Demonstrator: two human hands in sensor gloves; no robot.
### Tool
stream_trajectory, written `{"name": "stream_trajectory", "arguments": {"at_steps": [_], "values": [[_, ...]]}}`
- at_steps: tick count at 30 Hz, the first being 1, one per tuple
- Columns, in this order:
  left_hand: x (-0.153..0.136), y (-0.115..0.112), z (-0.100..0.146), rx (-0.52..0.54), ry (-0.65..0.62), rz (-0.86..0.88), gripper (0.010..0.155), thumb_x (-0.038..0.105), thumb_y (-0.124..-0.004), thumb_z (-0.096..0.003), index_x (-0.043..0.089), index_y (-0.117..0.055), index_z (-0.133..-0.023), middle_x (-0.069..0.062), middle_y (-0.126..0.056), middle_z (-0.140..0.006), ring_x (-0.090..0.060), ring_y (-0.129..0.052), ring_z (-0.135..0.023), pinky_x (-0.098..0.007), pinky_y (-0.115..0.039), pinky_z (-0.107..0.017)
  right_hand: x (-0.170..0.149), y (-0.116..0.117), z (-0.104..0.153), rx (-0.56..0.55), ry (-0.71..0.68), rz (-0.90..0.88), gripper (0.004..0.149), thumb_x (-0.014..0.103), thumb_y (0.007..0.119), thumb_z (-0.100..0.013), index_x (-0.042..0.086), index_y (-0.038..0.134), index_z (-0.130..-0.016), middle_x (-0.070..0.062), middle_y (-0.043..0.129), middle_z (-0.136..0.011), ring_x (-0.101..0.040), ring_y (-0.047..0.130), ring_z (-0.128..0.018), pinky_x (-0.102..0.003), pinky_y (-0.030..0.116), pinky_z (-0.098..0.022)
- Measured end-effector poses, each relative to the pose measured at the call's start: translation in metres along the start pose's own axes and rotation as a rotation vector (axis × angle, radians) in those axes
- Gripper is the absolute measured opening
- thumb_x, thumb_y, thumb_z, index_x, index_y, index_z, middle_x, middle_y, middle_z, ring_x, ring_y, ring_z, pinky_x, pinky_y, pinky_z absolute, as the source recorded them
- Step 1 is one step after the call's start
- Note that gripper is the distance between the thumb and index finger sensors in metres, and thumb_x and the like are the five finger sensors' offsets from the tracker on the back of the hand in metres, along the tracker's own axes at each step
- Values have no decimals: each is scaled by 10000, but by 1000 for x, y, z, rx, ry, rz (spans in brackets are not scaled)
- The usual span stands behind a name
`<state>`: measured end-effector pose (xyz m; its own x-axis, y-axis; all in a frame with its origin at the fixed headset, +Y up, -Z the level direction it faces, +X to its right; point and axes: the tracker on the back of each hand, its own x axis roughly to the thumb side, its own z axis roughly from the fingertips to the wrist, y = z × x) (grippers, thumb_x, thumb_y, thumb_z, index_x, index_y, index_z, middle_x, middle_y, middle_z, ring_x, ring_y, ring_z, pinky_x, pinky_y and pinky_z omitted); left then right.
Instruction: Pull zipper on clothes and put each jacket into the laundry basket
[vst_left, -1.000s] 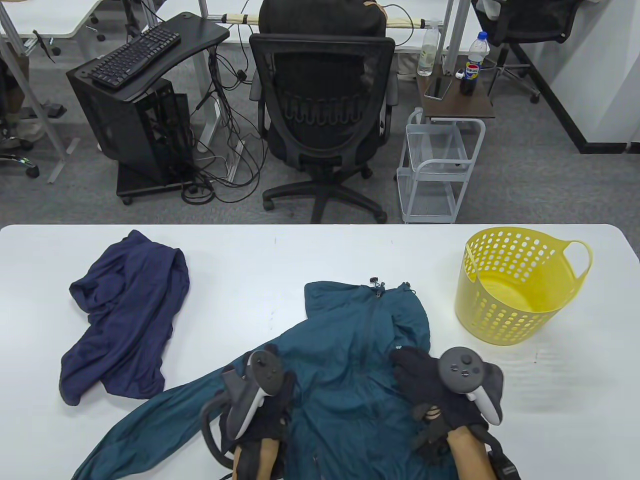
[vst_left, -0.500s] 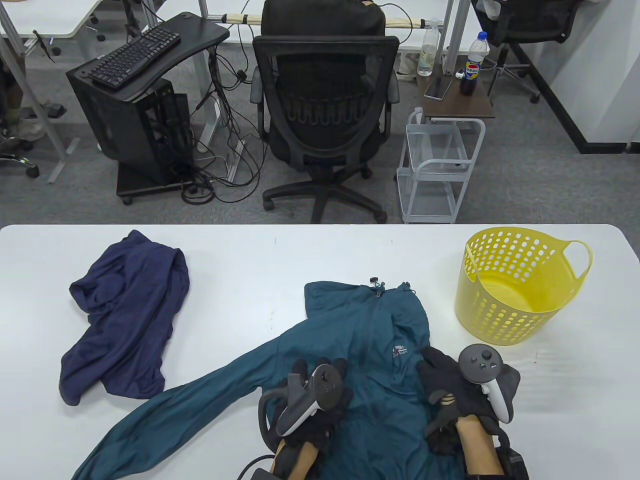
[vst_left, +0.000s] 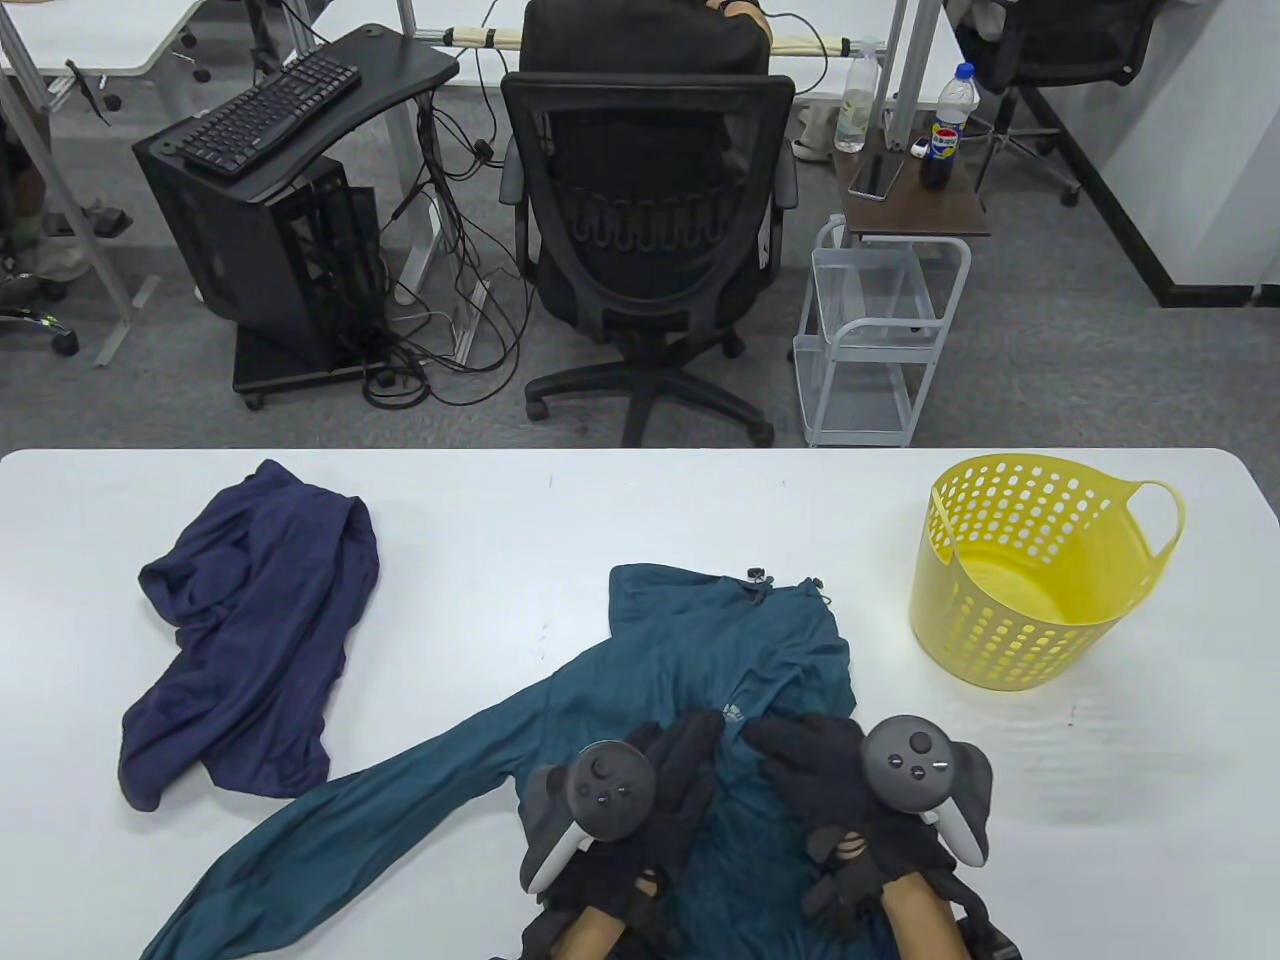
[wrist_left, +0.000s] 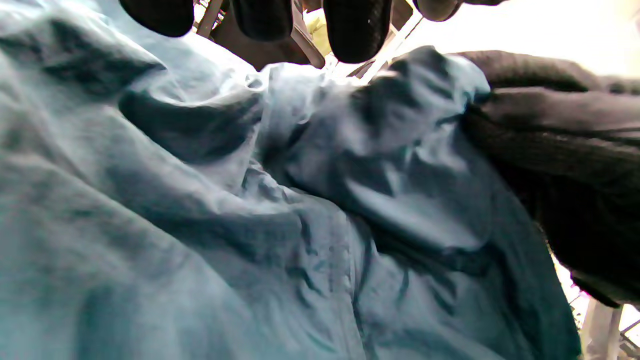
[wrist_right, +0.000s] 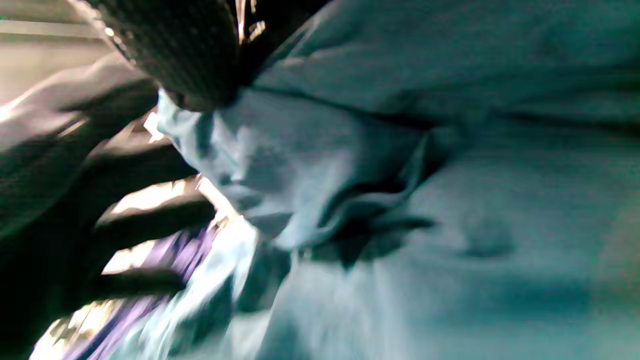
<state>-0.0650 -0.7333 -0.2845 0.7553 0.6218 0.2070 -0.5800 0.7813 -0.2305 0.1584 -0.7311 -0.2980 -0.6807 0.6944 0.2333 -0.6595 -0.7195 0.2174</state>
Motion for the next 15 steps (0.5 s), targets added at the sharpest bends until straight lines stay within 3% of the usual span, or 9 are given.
{"name": "stream_trajectory", "arguments": {"at_steps": [2,4,7,10,13,15], "values": [[-5,-5,-5,-46,19,-95,591,499,-597,-449,553,-467,-1023,135,-529,-1192,-376,-447,-1096,-670,-501,-704,5,17,-4,177,-30,23,382,372,831,-513,375,865,-894,84,918,-888,-327,742,-943,-657,558,-678],[-10,-13,-10,-130,46,-207,574,472,-606,-448,567,-510,-1006,132,-447,-1206,-387,-286,-1093,-673,-415,-716,2,30,-6,335,18,27,454,411,832,-508,284,823,-944,47,904,-935,-316,730,-975,-669,534,-685],[-16,-23,-17,-198,115,-388,576,451,-612,-449,514,-530,-1015,136,-381,-1205,-368,-181,-1077,-652,-364,-726,-5,26,-7,393,15,-8,461,432,830,-504,307,823,-948,53,901,-966,-305,705,-1012,-672,507,-693],[-20,-28,-20,-206,154,-397,584,467,-609,-446,496,-518,-1022,131,-382,-1203,-363,-182,-1075,-645,-363,-727,-16,0,-3,267,14,-167,446,425,819,-513,278,844,-933,9,924,-943,-341,794,-947,-650,568,-677],[-23,-29,-20,-207,174,-376,593,477,-612,-445,485,-505,-1028,123,-388,-1202,-364,-186,-1074,-643,-360,-727,-35,-28,4,-7,113,-206,440,409,818,-518,261,848,-931,-15,928,-925,-362,852,-865,-614,622,-654],[-24,-28,-20,-204,177,-377,598,482,-611,-444,482,-498,-1031,119,-393,-1201,-365,-190,-1074,-640,-366,-726,-45,-35,8,-146,237,-152,438,393,829,-513,255,852,-928,-26,933,-910,-364,873,-825,-594,647,-637]]}}
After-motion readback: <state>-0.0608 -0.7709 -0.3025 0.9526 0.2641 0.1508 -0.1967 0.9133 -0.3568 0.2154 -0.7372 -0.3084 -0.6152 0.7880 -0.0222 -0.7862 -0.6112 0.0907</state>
